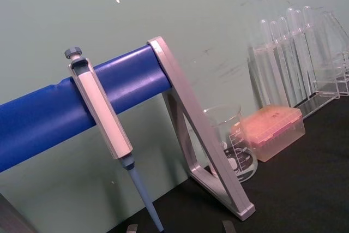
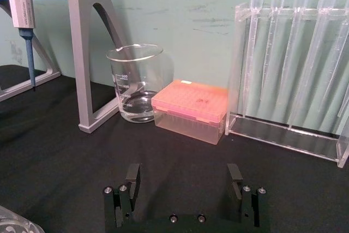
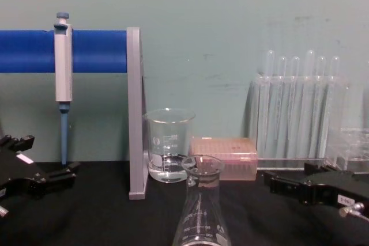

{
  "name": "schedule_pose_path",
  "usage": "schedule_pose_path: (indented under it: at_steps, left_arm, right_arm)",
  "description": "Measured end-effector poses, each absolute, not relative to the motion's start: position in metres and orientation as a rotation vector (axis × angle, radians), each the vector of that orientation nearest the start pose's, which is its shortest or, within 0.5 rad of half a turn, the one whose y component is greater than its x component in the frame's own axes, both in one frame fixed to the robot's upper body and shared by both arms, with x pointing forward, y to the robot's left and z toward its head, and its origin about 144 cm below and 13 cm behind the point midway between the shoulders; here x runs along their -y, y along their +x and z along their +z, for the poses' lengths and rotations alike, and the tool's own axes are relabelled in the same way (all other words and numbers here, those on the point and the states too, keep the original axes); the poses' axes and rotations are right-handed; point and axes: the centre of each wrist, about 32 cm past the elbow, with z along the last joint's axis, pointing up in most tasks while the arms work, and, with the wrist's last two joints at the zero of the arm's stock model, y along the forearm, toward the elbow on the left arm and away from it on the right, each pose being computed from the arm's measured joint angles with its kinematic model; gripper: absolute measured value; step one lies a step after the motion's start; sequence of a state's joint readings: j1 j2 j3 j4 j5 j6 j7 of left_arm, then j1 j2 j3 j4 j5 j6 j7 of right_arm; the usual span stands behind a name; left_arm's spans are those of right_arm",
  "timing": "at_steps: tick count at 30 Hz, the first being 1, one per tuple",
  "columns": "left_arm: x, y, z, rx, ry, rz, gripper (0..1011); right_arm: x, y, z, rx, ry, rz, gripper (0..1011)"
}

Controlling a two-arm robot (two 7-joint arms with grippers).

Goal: Grasp the erlenmeyer flask with one hand, shake it three times, then place it back.

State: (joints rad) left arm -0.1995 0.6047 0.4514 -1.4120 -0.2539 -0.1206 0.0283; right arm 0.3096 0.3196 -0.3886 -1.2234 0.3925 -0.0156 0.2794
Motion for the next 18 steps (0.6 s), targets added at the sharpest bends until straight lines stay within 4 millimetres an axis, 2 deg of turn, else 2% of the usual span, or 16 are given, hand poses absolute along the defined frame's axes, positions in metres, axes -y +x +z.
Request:
schedule_pose_path:
  at_steps: [18]
  left_arm:
    - [-0.3097,0.4886,1.1398,0.285,0.305,1.248,1001]
  right_arm:
    - [0.2449,0.5297,1.1249,-0.091,-0.108,-1.052,1000]
